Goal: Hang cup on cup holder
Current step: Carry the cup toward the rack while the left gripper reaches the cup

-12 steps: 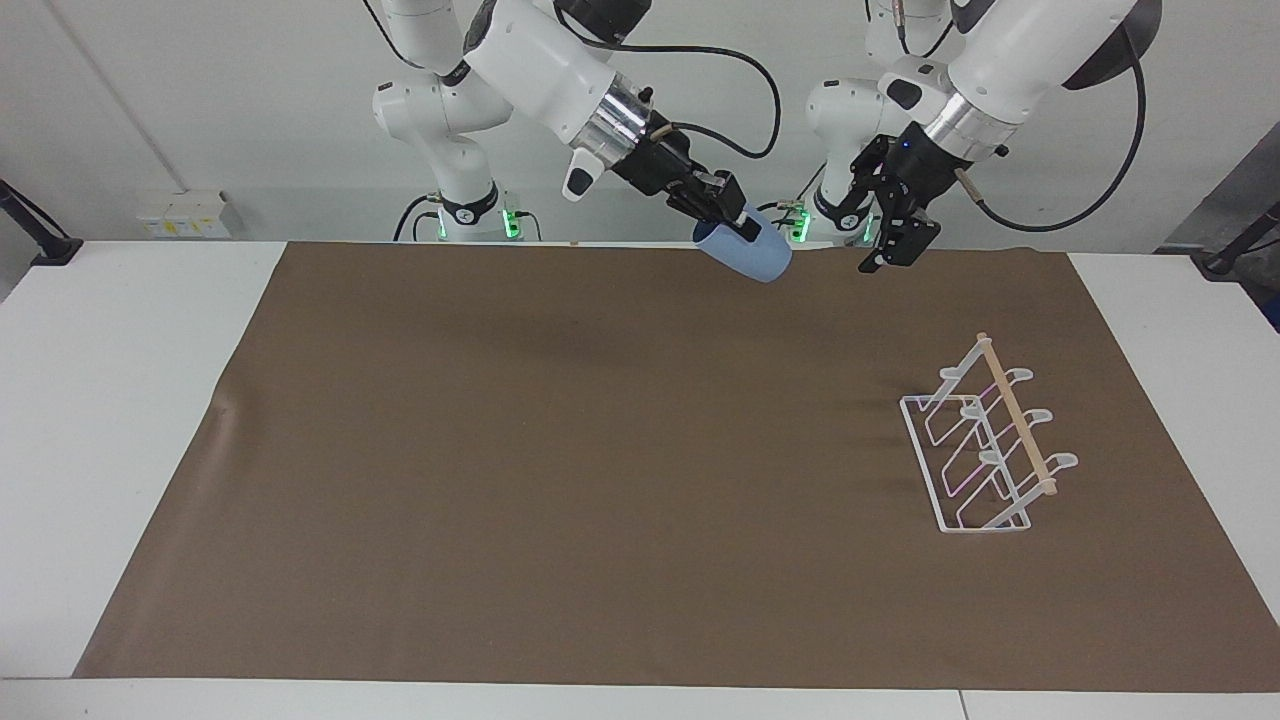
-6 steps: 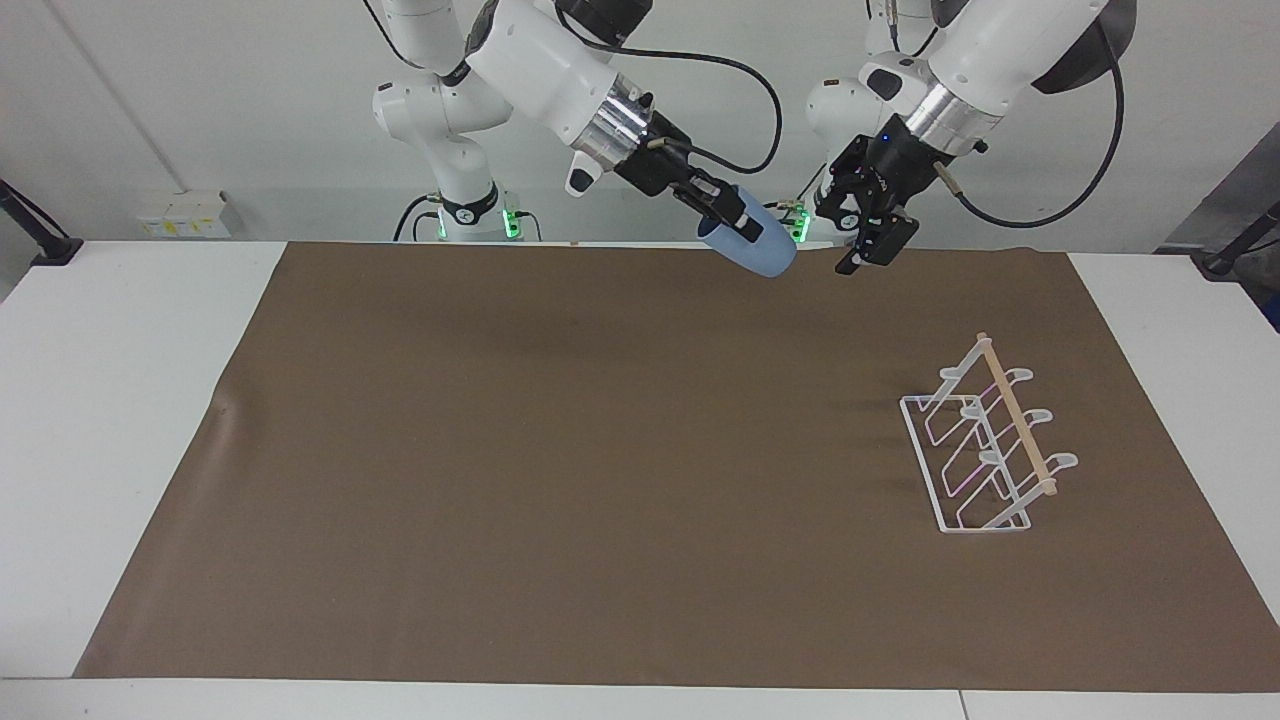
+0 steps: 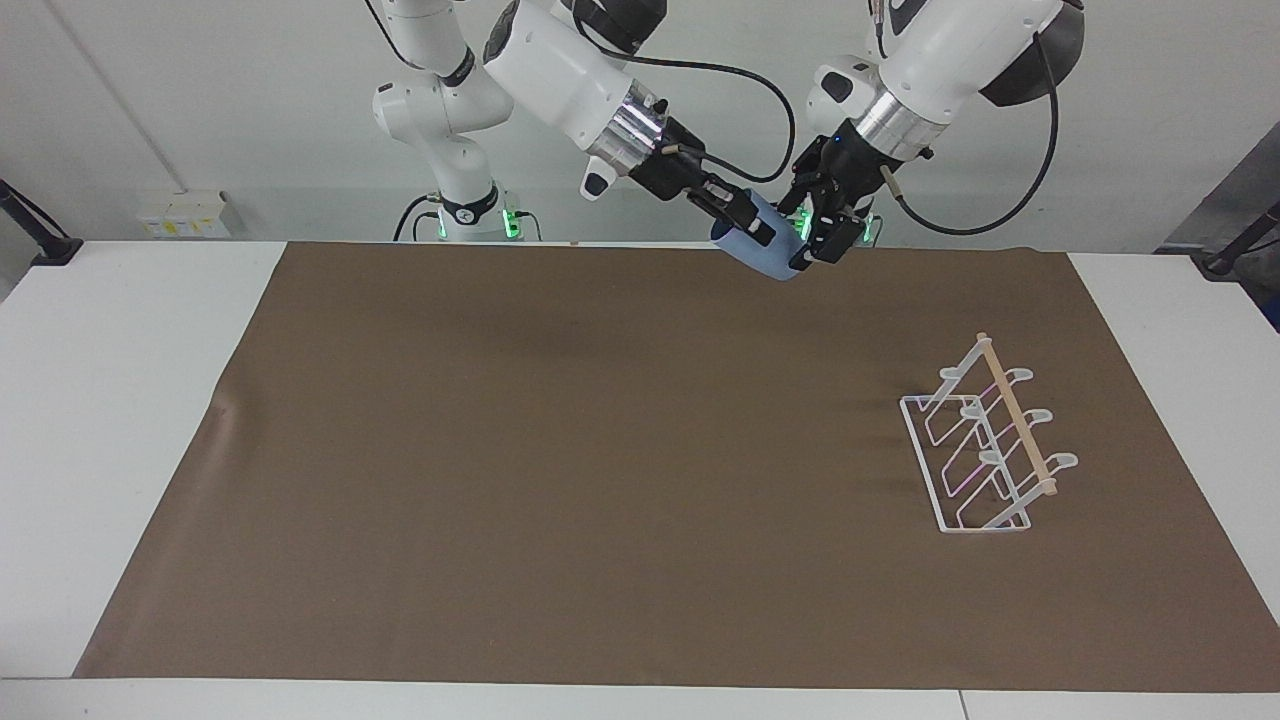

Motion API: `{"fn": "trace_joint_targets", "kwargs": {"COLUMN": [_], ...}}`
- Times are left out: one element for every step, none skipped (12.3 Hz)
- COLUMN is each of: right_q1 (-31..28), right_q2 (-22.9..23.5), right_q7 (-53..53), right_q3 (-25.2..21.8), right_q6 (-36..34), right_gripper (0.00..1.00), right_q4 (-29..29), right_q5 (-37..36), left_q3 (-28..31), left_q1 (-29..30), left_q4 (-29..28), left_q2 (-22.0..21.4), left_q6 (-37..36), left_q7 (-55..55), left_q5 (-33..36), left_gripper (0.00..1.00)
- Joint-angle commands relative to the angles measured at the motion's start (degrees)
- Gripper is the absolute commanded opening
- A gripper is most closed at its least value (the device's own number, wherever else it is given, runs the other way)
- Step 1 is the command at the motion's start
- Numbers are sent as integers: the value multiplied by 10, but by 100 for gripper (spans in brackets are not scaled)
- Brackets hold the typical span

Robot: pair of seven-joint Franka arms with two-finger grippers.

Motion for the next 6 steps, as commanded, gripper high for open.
{"fn": "trace_joint_targets", "kwargs": {"right_q1": [0,0,0,0,0,0], "right_q2": [0,0,0,0,0,0], "right_q7": [5,5,5,5,5,5], "right_q3": [1,2,2,1,1,2], "right_q6": [10,10,10,10,10,10], "right_gripper": [0,0,0,0,0,0], "right_q4": [0,0,1,1,1,1], "right_q5": [14,14,14,14,14,14], "left_q3": [7,7,7,7,6,6], "left_q1": [-10,-10,-10,-10,-11,-13], "left_q4": [-66,-70,-71,-72,-77,-86], "left_q2": [-42,-45,-45,-45,-46,-50], "left_q6": [34,38,39,43,57,71], "left_q7": [10,10,11,11,11,10], "left_q5": [-10,-14,-23,-27,-29,-37], "left_gripper": [100,100,100,100,100,100]}}
